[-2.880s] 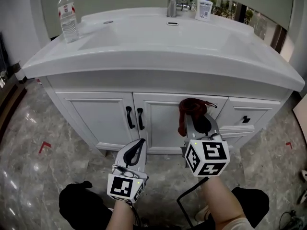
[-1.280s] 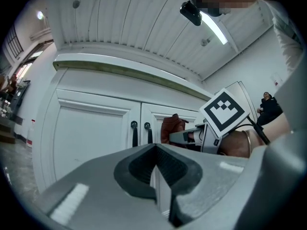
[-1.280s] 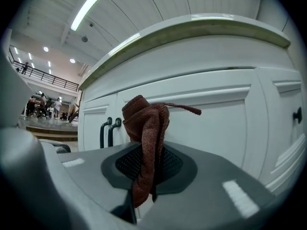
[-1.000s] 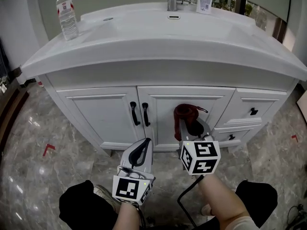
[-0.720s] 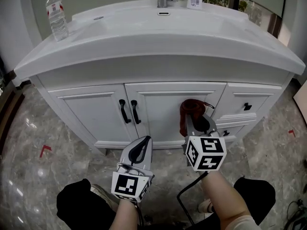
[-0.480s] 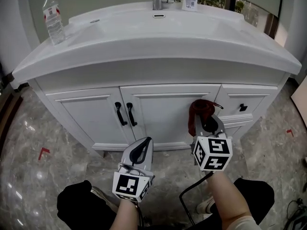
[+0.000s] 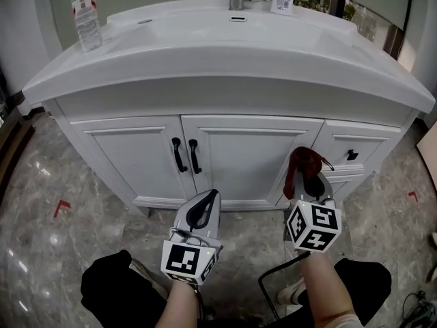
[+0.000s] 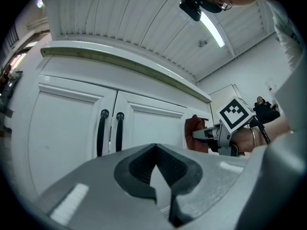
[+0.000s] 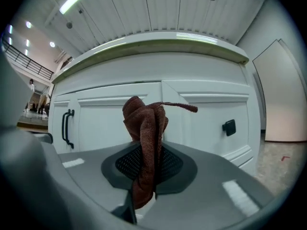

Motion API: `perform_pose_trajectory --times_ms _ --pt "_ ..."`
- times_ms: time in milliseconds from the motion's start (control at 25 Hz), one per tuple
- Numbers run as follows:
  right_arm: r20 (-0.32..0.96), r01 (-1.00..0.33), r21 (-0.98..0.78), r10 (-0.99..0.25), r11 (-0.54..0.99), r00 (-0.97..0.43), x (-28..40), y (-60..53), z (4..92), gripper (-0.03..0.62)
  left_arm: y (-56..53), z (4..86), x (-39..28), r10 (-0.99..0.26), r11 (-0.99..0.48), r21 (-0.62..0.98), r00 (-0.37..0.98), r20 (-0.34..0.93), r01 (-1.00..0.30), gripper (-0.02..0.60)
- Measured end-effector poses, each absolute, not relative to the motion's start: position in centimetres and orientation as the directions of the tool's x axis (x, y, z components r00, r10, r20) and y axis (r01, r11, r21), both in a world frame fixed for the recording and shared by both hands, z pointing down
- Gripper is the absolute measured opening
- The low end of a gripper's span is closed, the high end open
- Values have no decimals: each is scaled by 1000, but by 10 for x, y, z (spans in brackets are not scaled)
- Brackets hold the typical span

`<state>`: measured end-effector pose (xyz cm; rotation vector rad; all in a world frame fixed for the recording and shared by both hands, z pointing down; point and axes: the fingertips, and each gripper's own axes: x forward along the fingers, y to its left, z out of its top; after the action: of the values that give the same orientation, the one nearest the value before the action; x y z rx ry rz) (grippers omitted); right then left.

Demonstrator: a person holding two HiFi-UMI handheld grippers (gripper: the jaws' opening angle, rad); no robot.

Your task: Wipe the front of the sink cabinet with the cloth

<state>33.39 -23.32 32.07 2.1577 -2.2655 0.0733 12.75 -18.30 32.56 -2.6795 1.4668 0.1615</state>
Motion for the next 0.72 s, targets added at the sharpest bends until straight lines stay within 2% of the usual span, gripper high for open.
perform_pose_trajectory --times_ms 400,560,720 --pt "118 -938 -49 -930 344 -348 171 -235 378 86 -180 334 65 -897 -430 11 426 -118 -903 0" --pt "148 -915 -67 -903 397 -402 129 -245 394 86 -179 332 46 -911 -401 32 395 -118 -916 0" --pt "157 -914 -71 -900 400 -407 115 -257 401 84 -181 335 39 -913 -396 40 390 -118 -917 0"
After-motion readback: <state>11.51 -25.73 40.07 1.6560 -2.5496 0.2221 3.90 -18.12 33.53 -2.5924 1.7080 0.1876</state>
